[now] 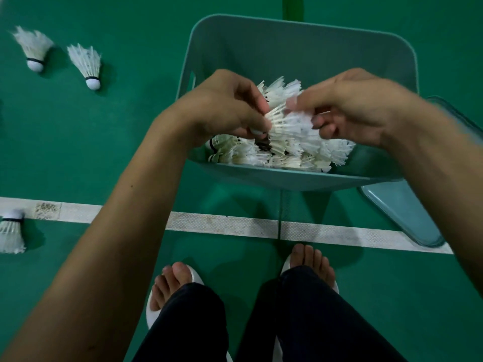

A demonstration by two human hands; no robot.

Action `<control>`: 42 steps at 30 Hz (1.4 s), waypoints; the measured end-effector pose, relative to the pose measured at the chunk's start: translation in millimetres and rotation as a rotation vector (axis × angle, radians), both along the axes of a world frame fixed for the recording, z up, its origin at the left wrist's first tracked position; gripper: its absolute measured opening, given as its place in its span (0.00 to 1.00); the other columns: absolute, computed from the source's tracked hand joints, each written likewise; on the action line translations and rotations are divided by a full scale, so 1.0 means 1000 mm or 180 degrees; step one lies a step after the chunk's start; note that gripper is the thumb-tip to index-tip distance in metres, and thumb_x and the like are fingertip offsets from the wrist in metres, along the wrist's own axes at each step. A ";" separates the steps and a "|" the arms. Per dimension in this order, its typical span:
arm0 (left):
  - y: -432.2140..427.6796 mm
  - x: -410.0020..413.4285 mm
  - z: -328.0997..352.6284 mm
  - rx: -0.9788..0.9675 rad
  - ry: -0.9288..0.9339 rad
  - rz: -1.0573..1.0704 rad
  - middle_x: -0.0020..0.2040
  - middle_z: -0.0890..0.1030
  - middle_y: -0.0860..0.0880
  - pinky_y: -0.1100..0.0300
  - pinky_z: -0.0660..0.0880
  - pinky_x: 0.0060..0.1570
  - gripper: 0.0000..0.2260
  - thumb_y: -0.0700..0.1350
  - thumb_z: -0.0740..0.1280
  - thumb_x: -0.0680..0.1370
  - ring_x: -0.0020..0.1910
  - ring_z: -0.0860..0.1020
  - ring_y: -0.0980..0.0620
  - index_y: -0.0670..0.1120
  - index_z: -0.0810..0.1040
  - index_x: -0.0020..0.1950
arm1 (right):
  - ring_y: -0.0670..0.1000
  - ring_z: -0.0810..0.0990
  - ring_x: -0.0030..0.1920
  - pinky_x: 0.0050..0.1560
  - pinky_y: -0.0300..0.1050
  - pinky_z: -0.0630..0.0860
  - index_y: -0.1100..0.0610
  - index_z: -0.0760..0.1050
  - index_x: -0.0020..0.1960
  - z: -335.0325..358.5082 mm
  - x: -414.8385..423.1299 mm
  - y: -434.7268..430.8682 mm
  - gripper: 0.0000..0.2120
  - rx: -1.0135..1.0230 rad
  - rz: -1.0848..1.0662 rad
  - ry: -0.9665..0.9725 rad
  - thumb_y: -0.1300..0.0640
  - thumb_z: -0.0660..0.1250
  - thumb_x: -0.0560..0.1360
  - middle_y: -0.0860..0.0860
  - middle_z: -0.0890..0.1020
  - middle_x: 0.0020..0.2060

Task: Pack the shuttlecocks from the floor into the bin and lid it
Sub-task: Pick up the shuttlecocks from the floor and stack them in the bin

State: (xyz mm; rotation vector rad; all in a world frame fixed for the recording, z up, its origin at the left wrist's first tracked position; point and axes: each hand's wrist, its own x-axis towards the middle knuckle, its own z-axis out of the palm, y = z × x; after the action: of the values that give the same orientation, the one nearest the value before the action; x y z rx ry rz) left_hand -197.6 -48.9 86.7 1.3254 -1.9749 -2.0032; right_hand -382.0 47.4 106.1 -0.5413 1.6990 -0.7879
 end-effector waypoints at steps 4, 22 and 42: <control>-0.004 0.001 -0.002 -0.1093 -0.1035 -0.0661 0.47 0.84 0.45 0.46 0.82 0.55 0.07 0.37 0.75 0.75 0.47 0.83 0.46 0.45 0.82 0.50 | 0.50 0.76 0.26 0.25 0.39 0.75 0.70 0.82 0.46 -0.009 0.015 0.004 0.12 0.0180 0.0108 0.0371 0.65 0.80 0.67 0.55 0.80 0.28; -0.021 -0.008 -0.028 -0.0927 -0.2345 -0.1420 0.51 0.86 0.46 0.55 0.80 0.38 0.10 0.34 0.72 0.75 0.39 0.82 0.52 0.42 0.85 0.54 | 0.52 0.84 0.34 0.40 0.45 0.83 0.67 0.82 0.49 -0.063 0.046 -0.019 0.05 0.1001 0.0653 0.0458 0.67 0.72 0.74 0.57 0.88 0.39; -0.001 -0.008 -0.030 -0.1631 -0.1956 -0.1208 0.47 0.82 0.44 0.52 0.80 0.41 0.09 0.33 0.74 0.72 0.42 0.81 0.45 0.45 0.84 0.47 | 0.49 0.79 0.39 0.43 0.43 0.83 0.64 0.71 0.41 -0.071 0.045 -0.022 0.11 0.1215 0.0373 -0.0093 0.73 0.61 0.81 0.57 0.77 0.40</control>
State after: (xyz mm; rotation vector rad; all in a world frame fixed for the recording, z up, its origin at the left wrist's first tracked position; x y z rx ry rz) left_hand -205.6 -49.7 56.6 1.6331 -2.9236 -1.0773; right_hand -337.3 24.9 35.4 -0.3580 1.7191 -0.3711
